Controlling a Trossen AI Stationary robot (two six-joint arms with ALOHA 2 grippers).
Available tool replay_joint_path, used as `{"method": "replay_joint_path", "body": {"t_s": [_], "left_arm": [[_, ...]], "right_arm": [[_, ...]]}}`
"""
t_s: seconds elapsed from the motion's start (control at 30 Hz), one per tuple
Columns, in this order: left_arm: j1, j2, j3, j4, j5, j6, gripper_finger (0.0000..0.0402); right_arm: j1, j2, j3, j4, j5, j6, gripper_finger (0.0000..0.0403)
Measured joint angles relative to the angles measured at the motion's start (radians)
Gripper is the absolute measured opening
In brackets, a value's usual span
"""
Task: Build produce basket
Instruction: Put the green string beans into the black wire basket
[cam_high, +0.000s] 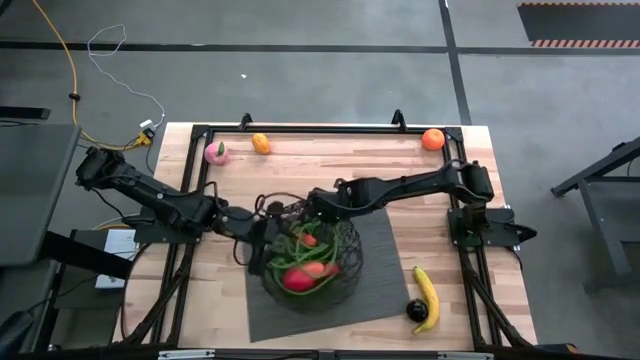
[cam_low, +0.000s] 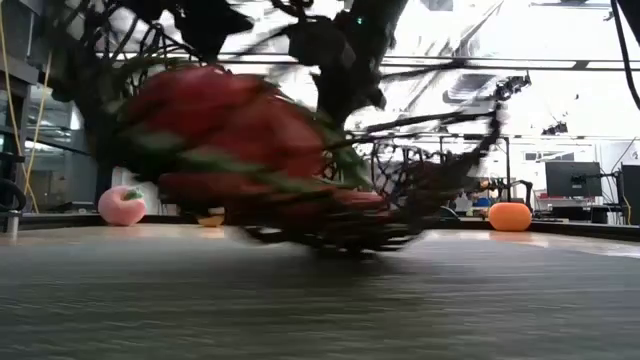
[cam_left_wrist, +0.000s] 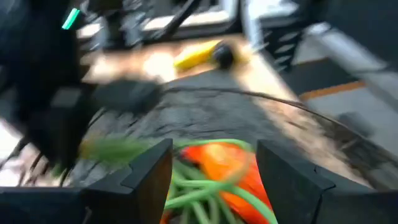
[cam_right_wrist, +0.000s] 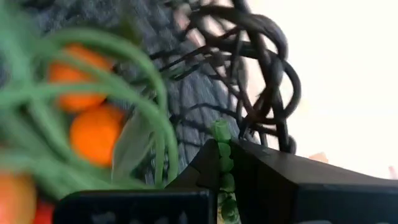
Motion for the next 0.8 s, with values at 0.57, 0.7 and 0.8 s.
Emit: {"method": "replay_joint_path", "body": {"t_s": [0.57,0.7,0.8], "left_arm": [[0.038,-0.023,-0.001,0.108,0.019,-0.014,0.0220],[0.038,-0.076,-0.001,0.052,0.017,-0.041,0.0220],[0.028,-0.126,-0.001,-0.060,-0.010,-0.065,0.0220]], "right_arm": [[-0.041,0.001,0.003,0.108,-0.067,-0.072,0.0003],[-0.036,0.001,0.079,0.016,-0.074,-0.112,0.0003],[-0.010,-0.022,0.103,-0.030,-0.081,-0.138,0.0003]]}}
